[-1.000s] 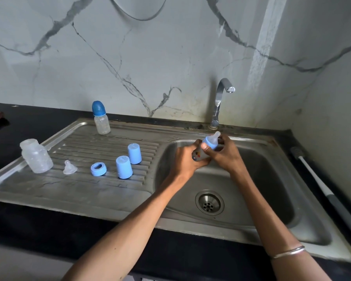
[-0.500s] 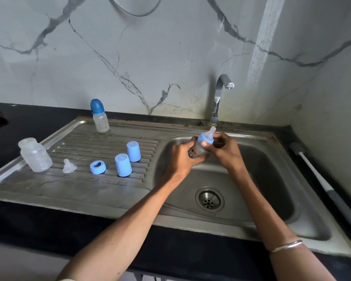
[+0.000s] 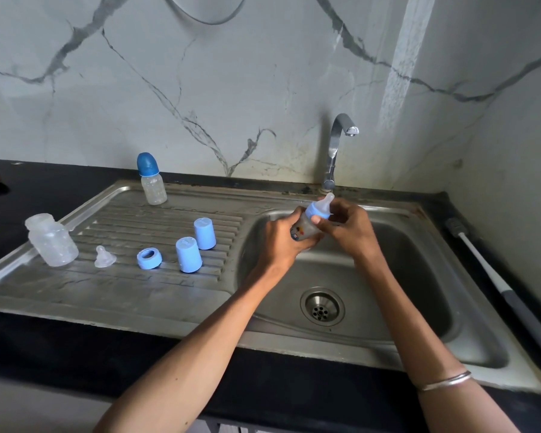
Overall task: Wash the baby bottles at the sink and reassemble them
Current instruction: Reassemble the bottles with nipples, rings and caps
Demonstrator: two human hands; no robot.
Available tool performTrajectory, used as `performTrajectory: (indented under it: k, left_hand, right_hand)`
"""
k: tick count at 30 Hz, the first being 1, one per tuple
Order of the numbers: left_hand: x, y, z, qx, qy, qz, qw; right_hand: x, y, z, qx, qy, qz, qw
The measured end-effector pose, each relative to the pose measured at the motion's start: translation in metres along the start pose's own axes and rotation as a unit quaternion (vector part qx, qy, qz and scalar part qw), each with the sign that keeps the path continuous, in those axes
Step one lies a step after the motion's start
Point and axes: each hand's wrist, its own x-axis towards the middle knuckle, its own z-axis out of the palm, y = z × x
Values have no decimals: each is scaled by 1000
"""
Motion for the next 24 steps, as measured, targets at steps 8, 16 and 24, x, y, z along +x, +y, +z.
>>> performTrajectory:
  k: [8,16,24]
  left_hand:
    - [-4,9,-3,-44,-7,-20,999]
    - [-5,7,2,-63,-6,-22,998]
    - [-4,5,7,-80,2,-32,996]
  right_hand:
    - [1,-2,-1,51,-50,5,997]
    - [-3,-3,2,34,23,2,999]
    - [1,-5,-7,84,-69,-4,994]
